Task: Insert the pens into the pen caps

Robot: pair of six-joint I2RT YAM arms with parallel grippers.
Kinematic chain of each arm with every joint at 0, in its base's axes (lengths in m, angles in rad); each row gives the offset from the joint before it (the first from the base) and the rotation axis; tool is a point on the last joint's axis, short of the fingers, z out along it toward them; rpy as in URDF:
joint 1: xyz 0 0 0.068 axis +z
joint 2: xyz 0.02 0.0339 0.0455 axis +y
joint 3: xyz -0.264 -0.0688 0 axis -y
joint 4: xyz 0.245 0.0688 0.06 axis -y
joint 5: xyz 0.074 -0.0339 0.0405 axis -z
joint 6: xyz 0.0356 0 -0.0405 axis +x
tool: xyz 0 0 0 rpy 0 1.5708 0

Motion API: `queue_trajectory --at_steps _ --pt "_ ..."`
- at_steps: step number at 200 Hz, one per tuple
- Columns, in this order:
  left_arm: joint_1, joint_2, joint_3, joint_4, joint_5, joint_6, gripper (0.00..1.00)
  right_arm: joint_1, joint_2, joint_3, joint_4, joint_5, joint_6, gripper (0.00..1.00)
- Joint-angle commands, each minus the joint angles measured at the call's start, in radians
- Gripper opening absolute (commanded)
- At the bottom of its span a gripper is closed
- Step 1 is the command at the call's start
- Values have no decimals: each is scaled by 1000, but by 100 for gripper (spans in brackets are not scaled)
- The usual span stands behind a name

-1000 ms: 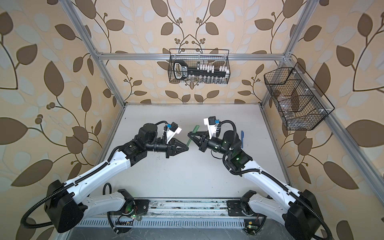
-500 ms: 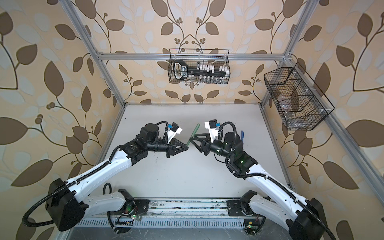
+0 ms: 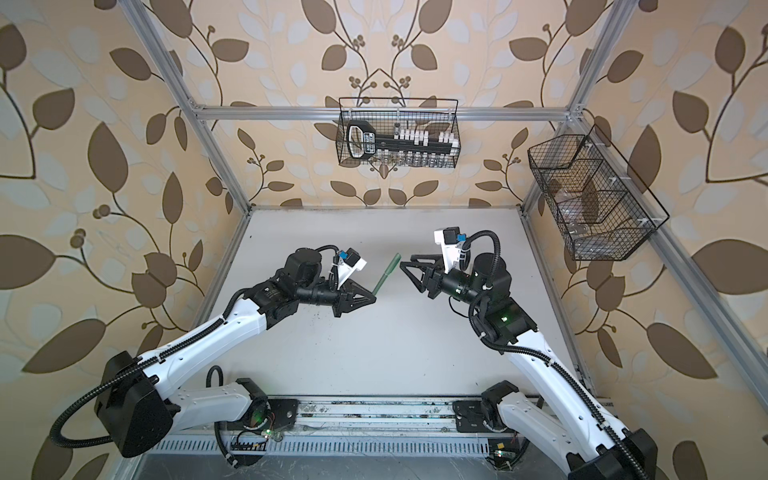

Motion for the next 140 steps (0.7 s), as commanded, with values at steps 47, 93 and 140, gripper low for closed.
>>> queue_trajectory --at_steps 47,93,140 --pt "7 -61 -36 58 34 32 0 -2 90 7 126 -92 73 55" --pt "7 -62 -42 70 48 36 0 3 160 23 202 -123 101 55" --pt "7 -84 -54 72 48 45 0 16 209 55 210 -126 89 54"
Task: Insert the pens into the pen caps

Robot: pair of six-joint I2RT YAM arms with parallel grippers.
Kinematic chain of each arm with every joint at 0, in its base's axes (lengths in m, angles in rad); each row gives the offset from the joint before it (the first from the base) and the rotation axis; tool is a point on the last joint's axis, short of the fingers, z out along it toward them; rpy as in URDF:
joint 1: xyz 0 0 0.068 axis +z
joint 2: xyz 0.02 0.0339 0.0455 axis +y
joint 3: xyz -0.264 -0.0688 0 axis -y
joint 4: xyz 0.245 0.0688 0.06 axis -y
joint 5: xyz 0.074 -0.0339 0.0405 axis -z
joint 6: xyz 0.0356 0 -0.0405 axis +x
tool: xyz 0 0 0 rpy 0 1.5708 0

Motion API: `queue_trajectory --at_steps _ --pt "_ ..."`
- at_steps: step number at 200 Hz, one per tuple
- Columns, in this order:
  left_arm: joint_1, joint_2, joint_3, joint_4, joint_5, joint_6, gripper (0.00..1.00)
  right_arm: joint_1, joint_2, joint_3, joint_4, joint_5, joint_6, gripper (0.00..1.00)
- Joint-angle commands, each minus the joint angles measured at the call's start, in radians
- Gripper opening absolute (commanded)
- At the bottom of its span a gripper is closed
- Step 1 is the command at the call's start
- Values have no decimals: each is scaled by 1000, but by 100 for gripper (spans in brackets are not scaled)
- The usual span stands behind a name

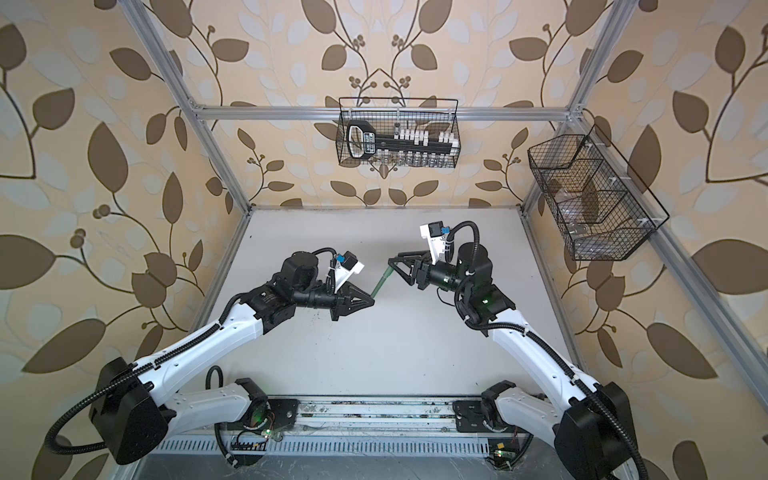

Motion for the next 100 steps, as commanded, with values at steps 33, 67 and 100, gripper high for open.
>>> queue_trajectory --at_steps 33,67,100 --pt "7 -48 -15 38 23 36 0 21 25 53 56 -31 5 48" --pt "7 -45 -19 38 11 42 0 31 25 50 53 -26 -4 42" --pt "7 -47 -19 41 6 42 0 38 31 52 50 -31 -4 28"
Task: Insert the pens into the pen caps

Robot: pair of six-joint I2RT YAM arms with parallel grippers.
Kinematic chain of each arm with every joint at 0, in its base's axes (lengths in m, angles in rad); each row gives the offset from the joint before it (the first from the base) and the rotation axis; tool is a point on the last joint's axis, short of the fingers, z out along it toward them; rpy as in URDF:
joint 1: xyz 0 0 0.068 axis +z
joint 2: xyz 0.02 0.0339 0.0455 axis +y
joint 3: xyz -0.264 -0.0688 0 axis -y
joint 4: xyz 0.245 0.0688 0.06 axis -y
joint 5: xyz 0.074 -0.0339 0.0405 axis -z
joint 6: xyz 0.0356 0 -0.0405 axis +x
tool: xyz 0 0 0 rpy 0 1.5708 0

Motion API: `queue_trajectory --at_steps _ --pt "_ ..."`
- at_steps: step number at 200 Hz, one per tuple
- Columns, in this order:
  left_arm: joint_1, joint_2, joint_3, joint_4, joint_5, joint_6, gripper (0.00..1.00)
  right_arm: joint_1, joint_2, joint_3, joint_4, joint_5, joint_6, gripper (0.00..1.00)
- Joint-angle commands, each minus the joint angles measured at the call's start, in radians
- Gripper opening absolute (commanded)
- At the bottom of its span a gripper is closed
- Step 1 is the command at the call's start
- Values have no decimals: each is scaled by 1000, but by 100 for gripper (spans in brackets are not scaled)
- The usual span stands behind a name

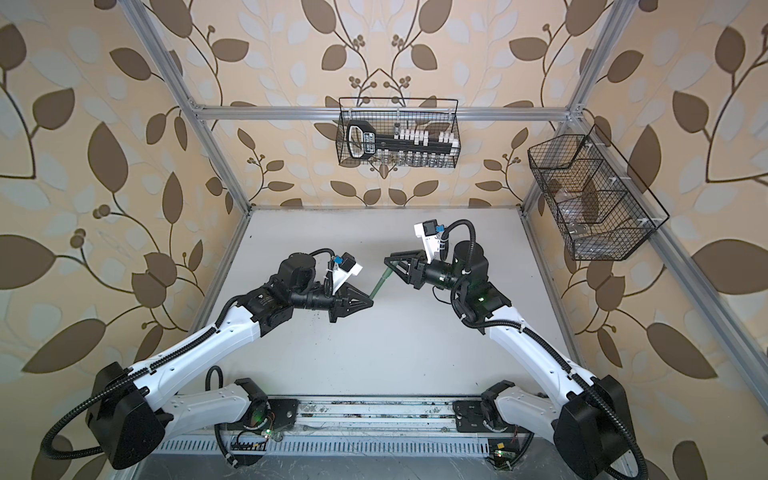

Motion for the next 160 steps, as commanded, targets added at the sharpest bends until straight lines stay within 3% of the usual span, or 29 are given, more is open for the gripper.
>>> queue_trajectory --at_steps 1,49,80,160 --pt "7 -25 -6 37 5 24 0 7 11 33 14 -15 -3 27" --pt "8 -19 -6 90 -61 -3 0 31 21 32 4 -21 -7 0" --pt "7 -14 28 160 -139 -50 0 50 40 29 -26 -6 -26 0" --pt "13 75 111 258 -157 -51 0 109 68 30 -116 121 -67 0"
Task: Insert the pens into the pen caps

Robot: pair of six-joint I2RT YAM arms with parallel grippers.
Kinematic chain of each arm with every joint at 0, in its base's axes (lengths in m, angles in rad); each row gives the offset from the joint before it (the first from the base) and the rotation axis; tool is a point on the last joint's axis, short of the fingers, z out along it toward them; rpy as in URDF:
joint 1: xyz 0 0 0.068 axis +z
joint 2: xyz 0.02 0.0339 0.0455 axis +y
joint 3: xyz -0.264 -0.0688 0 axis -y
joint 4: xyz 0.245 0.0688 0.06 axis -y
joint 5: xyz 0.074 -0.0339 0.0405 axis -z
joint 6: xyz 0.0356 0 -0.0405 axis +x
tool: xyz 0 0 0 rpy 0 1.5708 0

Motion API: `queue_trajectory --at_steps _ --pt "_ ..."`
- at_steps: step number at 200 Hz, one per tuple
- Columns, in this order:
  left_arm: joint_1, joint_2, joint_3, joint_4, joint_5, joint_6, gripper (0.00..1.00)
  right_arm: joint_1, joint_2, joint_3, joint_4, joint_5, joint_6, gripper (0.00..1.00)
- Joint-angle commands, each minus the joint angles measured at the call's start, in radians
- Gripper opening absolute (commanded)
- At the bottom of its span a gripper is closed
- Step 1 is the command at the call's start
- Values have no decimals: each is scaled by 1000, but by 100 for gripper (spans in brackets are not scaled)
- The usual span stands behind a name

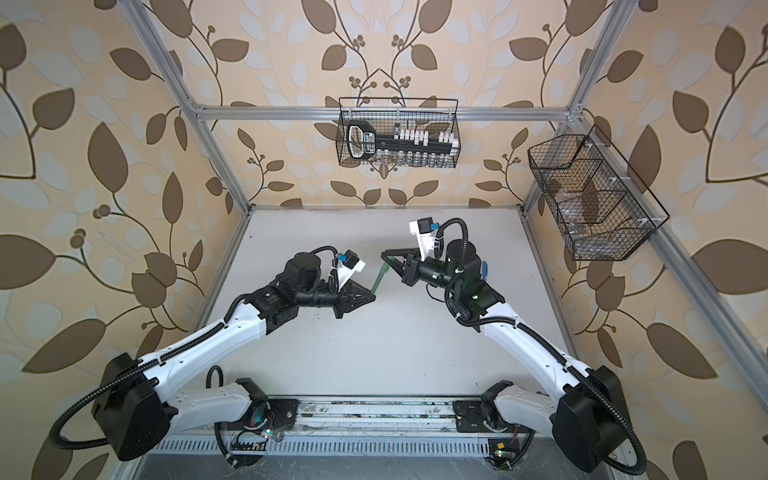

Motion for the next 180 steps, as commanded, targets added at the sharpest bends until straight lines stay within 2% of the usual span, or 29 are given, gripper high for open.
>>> queue_trajectory --at_steps 1,82,119,180 --pt "16 15 103 198 -50 -42 0 52 28 1 -125 -2 -46 0" --pt "41 71 179 223 -35 -38 0 97 29 -44 -190 106 -26 0" --pt "91 68 189 275 -16 -63 0 126 27 -73 -226 160 -34 0" --pt "152 91 244 333 34 -86 0 158 62 -103 -201 166 -1 0"
